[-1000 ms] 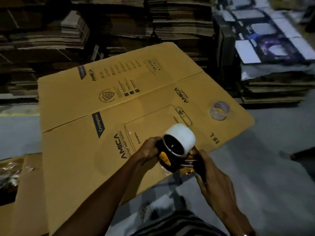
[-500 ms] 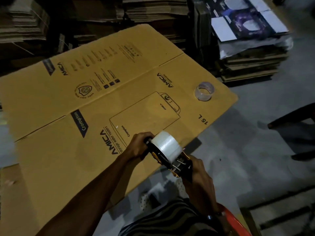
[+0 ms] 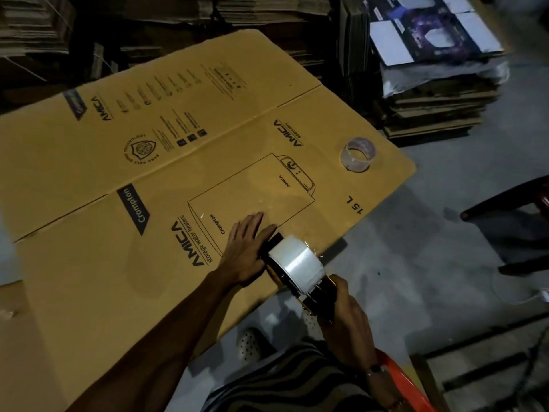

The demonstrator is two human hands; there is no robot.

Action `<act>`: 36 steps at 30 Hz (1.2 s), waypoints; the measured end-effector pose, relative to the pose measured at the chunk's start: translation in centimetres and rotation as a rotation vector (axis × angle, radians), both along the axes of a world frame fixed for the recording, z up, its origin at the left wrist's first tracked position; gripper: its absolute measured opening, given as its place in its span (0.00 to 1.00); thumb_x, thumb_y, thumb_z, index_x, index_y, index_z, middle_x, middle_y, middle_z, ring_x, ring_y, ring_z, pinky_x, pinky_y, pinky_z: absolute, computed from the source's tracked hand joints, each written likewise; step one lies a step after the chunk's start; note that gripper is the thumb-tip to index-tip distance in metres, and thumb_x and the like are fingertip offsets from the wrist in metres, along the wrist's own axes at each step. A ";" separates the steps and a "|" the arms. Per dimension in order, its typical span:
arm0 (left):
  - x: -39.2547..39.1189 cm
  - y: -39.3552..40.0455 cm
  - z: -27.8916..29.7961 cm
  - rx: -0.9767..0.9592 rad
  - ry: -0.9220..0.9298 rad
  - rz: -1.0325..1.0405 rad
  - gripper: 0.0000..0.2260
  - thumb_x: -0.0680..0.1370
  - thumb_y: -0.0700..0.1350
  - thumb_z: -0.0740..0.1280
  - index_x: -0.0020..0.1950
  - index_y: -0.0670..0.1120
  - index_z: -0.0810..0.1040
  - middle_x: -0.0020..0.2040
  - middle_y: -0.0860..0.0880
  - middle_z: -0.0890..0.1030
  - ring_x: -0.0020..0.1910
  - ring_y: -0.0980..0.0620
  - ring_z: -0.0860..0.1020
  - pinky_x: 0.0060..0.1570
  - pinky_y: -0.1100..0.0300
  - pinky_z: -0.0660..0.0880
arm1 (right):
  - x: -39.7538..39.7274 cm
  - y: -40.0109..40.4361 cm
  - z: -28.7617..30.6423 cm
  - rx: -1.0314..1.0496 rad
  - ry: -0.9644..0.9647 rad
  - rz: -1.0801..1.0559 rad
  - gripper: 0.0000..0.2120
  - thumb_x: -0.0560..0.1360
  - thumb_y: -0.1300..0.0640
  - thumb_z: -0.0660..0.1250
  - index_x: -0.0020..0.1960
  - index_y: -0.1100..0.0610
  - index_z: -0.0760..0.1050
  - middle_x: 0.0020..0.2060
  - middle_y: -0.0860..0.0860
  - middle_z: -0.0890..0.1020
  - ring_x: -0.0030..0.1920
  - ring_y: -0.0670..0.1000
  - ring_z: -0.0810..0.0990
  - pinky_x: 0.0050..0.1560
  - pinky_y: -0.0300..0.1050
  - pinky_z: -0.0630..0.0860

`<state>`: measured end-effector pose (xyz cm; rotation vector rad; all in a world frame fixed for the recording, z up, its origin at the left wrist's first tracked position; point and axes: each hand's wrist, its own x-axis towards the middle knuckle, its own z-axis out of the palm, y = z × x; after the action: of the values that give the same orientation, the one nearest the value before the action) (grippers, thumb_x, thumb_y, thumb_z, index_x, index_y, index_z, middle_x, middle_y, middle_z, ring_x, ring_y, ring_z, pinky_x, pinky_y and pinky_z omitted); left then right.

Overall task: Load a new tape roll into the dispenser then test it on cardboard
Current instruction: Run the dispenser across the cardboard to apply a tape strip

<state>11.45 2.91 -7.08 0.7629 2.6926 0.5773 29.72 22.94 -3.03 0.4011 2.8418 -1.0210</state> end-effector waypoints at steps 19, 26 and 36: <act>1.6 -0.5 -3.3 -0.151 0.110 0.018 0.41 0.72 0.73 0.49 0.82 0.56 0.52 0.83 0.40 0.46 0.81 0.39 0.42 0.77 0.39 0.39 | -0.4 0.1 0.9 0.111 -0.199 0.106 0.32 0.75 0.55 0.68 0.72 0.46 0.55 0.48 0.55 0.84 0.46 0.59 0.84 0.42 0.57 0.82; 1.9 -0.6 -3.8 -0.204 0.115 0.000 0.44 0.71 0.77 0.48 0.82 0.58 0.46 0.83 0.40 0.41 0.80 0.41 0.36 0.77 0.38 0.37 | 0.2 0.0 1.7 0.133 -0.194 0.126 0.25 0.78 0.56 0.66 0.68 0.48 0.55 0.44 0.56 0.82 0.41 0.59 0.82 0.40 0.56 0.81; 1.1 -0.1 -2.2 -0.205 0.063 0.030 0.44 0.69 0.77 0.29 0.82 0.60 0.47 0.82 0.42 0.38 0.81 0.40 0.36 0.77 0.36 0.38 | 2.4 1.1 2.9 0.095 -0.350 0.034 0.33 0.77 0.56 0.66 0.69 0.42 0.46 0.56 0.56 0.81 0.53 0.58 0.81 0.50 0.51 0.78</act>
<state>12.53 2.78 -9.30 0.6974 2.7701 0.2817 32.16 24.08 -0.10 0.4843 2.5772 -0.7282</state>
